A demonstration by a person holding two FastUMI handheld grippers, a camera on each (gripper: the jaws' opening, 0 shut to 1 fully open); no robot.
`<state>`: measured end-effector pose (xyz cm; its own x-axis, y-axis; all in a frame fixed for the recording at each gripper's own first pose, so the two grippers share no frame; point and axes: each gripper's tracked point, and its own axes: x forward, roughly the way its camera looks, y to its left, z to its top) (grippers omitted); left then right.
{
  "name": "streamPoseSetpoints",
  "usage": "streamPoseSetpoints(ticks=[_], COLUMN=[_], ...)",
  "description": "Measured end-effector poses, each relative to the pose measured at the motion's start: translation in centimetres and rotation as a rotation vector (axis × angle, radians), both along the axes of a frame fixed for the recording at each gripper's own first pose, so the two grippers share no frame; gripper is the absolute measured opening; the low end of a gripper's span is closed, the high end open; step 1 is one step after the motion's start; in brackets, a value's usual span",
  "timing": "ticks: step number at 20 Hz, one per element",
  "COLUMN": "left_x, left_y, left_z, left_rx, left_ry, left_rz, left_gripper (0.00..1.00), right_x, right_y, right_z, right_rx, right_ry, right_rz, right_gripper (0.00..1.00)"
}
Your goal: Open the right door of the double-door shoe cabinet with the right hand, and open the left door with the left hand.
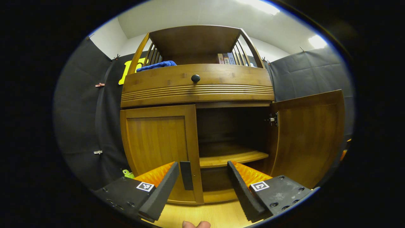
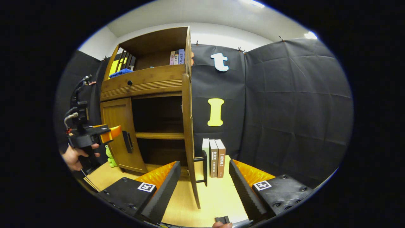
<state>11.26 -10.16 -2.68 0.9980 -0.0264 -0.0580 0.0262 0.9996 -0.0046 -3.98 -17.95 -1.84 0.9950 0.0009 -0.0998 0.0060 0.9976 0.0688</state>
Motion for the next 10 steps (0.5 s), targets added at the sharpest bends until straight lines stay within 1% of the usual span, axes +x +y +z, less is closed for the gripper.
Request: streamPoseSetpoints(ticks=[1, 2, 4, 6, 7, 10], left_x=[0.6, 1.1, 2.4, 3.9, 4.4, 6.6], left_y=[0.2, 0.4, 0.9, 1.5, 1.6, 2.4], left_z=[-0.1, -0.4, -1.3, -2.8, -3.5, -5.6], left_rx=[0.000, 0.002, 0.016, 0.029, 0.034, 0.055], left_ry=[0.000, -0.002, -0.001, 0.019, 0.027, 0.044], left_rz=[0.002, 0.004, 0.010, 0.016, 0.020, 0.042], left_gripper=[0.94, 0.94, 0.94, 0.94, 0.94, 0.94], right_x=[-0.7, -1.1, -1.5, -1.3, -1.0, 0.0], right_y=[0.6, 1.6, 4.0, 5.6, 6.5, 7.6], right_z=[0.4, 0.7, 1.0, 1.1, 1.2, 1.6], right_rx=[0.013, 0.017, 0.027, 0.039, 0.049, 0.042], right_ry=[-0.009, -0.021, -0.026, -0.024, -0.022, -0.032], right_rz=[0.007, 0.018, 0.055, 0.071, 0.079, 0.065], right_gripper=[0.98, 1.00, 1.00, 1.00, 0.98, 0.98])
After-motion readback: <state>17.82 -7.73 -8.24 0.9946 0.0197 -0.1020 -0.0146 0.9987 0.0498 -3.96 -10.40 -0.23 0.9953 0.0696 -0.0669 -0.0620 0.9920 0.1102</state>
